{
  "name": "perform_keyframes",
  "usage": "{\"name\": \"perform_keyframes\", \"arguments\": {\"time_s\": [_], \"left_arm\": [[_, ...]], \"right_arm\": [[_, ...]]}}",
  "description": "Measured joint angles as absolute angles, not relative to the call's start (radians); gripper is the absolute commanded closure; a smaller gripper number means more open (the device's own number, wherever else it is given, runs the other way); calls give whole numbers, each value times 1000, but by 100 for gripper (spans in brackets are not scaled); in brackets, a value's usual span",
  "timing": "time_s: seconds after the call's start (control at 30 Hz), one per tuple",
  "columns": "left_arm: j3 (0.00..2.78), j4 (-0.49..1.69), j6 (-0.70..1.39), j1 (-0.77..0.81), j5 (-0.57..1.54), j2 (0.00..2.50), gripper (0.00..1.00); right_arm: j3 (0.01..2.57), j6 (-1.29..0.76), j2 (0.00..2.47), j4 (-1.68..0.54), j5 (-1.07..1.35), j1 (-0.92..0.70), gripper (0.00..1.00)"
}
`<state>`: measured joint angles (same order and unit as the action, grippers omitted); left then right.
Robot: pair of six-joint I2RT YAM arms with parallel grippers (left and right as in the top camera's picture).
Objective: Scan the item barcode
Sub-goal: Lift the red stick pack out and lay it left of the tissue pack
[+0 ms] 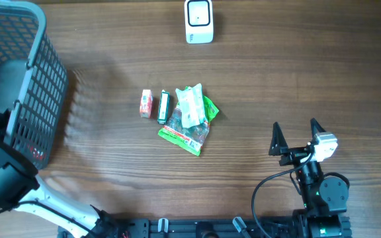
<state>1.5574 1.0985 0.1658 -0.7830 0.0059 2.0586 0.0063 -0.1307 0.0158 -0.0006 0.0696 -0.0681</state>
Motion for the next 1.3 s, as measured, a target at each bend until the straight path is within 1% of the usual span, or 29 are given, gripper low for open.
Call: {"name": "perform_keyframes", "arguments": {"time_s": [0.03, 0.07, 0.1, 0.17, 0.27, 0.3, 0.37, 0.43, 0.53, 0.63, 0.73, 0.77, 0.9, 1.0, 1.07, 1.1, 1.13, 1.17, 1.23, 1.3], "left_arm": [[1623, 1163, 166, -783, 11, 2070, 96], [1641, 1179, 166, -783, 17, 2074, 96], [1806, 1277, 167, -780, 20, 2084, 96], [2082, 1396, 177, -771, 25, 2088, 96], [2428, 1495, 209, -745, 28, 2055, 96], [2488, 1511, 220, -734, 28, 2038, 96], [2638, 1571, 251, -675, 41, 1984, 96], [2689, 1659, 270, -568, 69, 1909, 96], [2642, 1681, 268, -391, 85, 1855, 96], [2545, 1682, 276, -205, 63, 1867, 96], [2361, 1673, 299, -70, 4, 1900, 96], [2261, 1657, 304, -28, -12, 1906, 96], [1966, 1531, 316, 58, -33, 1921, 95], [1729, 1369, 330, 77, -41, 1925, 92], [1627, 1278, 333, 76, -44, 1927, 90], [1569, 1229, 336, 76, -49, 1929, 87], [1531, 1199, 336, 76, -56, 1930, 69], [1502, 1178, 337, 76, -63, 1930, 46], [1482, 1158, 339, 76, -77, 1931, 44], [1493, 1175, 339, 75, -84, 1931, 43]], "right_arm": [[6, -131, 16, -1, 70, -68, 0], [6, -131, 16, -1, 70, -68, 0], [6, -131, 16, -1, 70, -68, 0], [6, -131, 17, -1, 70, -68, 0], [6, -131, 17, -1, 70, -68, 0], [6, -131, 17, -1, 70, -68, 0], [6, -131, 17, -1, 70, -68, 0], [6, -131, 17, -1, 70, -68, 0], [6, -131, 17, -1, 70, -68, 0], [6, -131, 17, -1, 70, -68, 0], [6, -131, 17, -1, 70, -68, 0], [6, -131, 17, -1, 70, -68, 0], [6, -131, 17, -1, 70, -68, 0], [6, -131, 17, -1, 70, -68, 0], [6, -131, 16, -1, 70, -68, 0], [6, -131, 17, -1, 70, -68, 0], [6, -131, 17, -1, 70, -68, 0], [6, -131, 17, -1, 70, -68, 0], [6, -131, 17, -1, 70, -68, 0], [6, -131, 17, -1, 70, -68, 0]]}}
